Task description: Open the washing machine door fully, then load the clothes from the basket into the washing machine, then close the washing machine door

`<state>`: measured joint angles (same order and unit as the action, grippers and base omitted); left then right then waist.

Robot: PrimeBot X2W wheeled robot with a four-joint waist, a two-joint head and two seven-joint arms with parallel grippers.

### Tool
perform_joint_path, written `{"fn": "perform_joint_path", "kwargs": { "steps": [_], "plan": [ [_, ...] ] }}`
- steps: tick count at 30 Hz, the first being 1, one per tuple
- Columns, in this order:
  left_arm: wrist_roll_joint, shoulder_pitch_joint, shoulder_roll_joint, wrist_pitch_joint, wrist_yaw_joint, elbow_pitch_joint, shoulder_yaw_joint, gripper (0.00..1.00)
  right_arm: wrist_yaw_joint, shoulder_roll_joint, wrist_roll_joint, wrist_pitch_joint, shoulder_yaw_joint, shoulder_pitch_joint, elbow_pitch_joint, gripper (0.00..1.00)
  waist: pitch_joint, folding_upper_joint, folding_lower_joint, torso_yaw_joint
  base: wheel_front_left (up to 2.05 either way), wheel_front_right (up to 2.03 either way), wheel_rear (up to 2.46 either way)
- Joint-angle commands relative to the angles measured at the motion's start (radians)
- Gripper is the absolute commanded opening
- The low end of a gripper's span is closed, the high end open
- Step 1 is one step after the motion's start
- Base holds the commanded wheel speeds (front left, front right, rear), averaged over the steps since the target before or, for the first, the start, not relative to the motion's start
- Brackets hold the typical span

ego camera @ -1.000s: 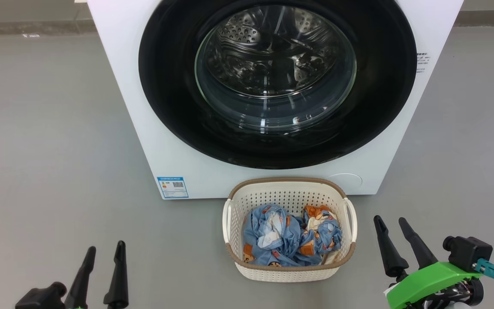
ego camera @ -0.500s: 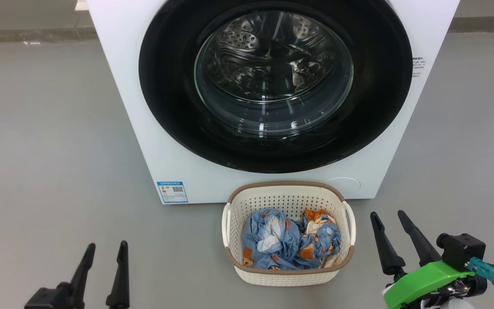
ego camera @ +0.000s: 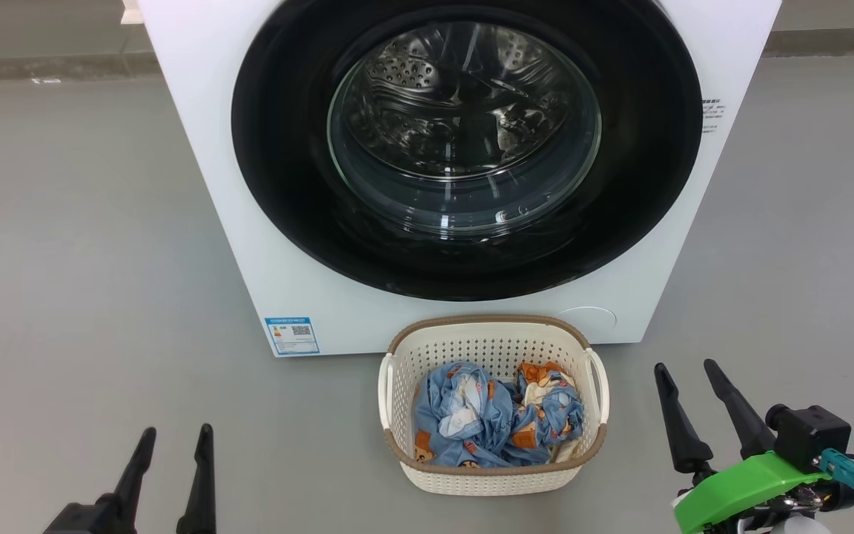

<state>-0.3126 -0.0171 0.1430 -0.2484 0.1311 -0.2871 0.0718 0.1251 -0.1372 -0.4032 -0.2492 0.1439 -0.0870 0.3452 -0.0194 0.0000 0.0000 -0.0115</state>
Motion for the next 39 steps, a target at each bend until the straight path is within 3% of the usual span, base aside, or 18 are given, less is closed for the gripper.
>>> {"fn": "perform_joint_path", "kwargs": {
  "steps": [1,18,39],
  "plan": [
    [-0.009,-0.039,0.013,-0.013,0.0,0.012,-0.038,1.0,0.006,-0.008,0.01,-0.013,0.01,-0.004,-0.024,1.0,0.001,0.0,0.0,-0.002,0.0,0.0,0.0],
    [-0.001,-0.049,-0.002,-0.013,0.0,0.009,-0.074,1.0,0.006,0.008,0.015,-0.013,-0.022,0.006,-0.032,1.0,0.002,0.0,0.0,-0.01,0.16,0.16,-0.32],
    [-0.007,-0.056,0.006,-0.013,0.0,0.01,-0.075,1.0,0.006,0.016,0.016,-0.013,-0.025,0.0,-0.037,1.0,0.023,0.0,0.0,-0.01,1.13,1.13,-2.26]
  ]
}}
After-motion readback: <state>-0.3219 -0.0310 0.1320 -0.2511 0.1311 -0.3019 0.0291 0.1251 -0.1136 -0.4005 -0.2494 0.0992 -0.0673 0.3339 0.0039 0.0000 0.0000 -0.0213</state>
